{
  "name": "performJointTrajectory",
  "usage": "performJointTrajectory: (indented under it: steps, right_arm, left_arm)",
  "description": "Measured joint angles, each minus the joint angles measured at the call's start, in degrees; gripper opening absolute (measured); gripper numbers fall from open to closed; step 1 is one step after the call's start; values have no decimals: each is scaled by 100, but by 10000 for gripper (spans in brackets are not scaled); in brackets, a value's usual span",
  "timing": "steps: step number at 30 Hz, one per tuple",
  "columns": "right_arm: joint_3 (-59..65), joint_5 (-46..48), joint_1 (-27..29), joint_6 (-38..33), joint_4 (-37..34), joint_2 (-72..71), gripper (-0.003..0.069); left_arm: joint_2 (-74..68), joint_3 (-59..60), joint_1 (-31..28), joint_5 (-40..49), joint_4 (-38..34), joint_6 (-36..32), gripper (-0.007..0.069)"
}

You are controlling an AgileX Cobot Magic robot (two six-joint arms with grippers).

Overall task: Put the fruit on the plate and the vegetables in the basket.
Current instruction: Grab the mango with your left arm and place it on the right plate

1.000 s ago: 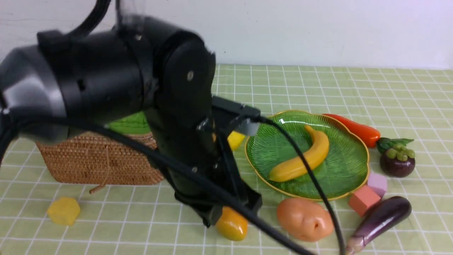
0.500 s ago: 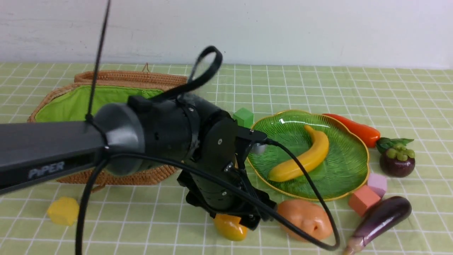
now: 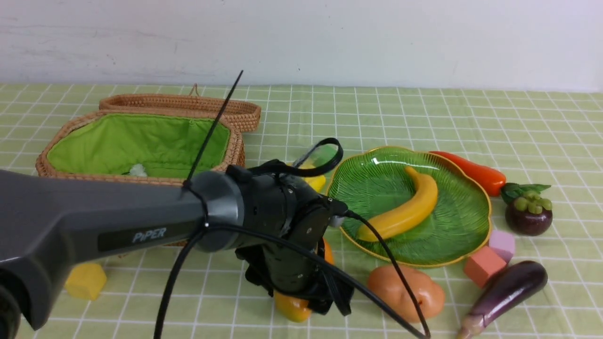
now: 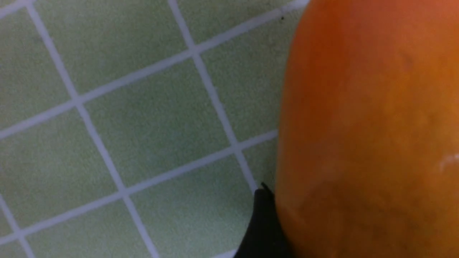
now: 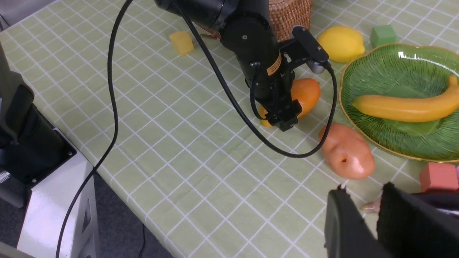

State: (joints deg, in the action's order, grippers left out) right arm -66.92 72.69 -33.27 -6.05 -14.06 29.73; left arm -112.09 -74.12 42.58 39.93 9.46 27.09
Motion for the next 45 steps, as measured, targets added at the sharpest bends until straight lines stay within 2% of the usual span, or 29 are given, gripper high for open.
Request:
performJointTrajectory:
  steps: [6, 9, 12, 15, 19, 25, 29, 32, 34, 37, 42, 45]
  right_arm:
    - [0, 0, 0, 0, 44, 0, 160]
    - [0, -23, 0, 192, 384, 0, 162]
    - [0, -193, 0, 552, 856, 0, 163]
    - [0, -572, 0, 1171, 1641, 0, 162]
    - [0, -789, 0, 1493, 2068, 0, 165]
    - [0, -832, 0, 1543, 2101, 0, 170]
    - [0, -781, 0, 1544, 2052, 0, 170]
    - [0, -746, 0, 1549, 1981, 0, 170]
    - [0, -740, 0, 1549, 1956, 0, 170]
    - [0, -740, 0, 1543, 1956, 0, 170]
    - [0, -746, 0, 1525, 1956, 0, 171]
    - [0, -746, 0, 1525, 1956, 0, 173]
  left_arm:
    - [385, 12, 0, 409, 16, 7, 546]
    - [937, -131, 0, 479, -61, -179, 546]
    - [1207, -404, 0, 284, -265, -601, 546]
    - [1185, -978, 0, -266, -716, -1411, 546]
    - [750, -1627, 0, -532, -1065, -2081, 546]
    - [-527, -2766, -202, -733, -1159, -2709, 546]
    - [-1105, -3178, -334, -907, -1170, -2757, 552]
    - [-1344, -3289, -356, -961, -1170, -2759, 587]
    - [-1424, -3308, -356, -945, -1175, -2762, 637]
    - [-1404, -3334, -356, -870, -1177, -2774, 655]
    - [-1178, -3336, -356, -517, -1177, -2778, 638]
    - [-814, -3336, -356, -154, -1110, -2778, 577]
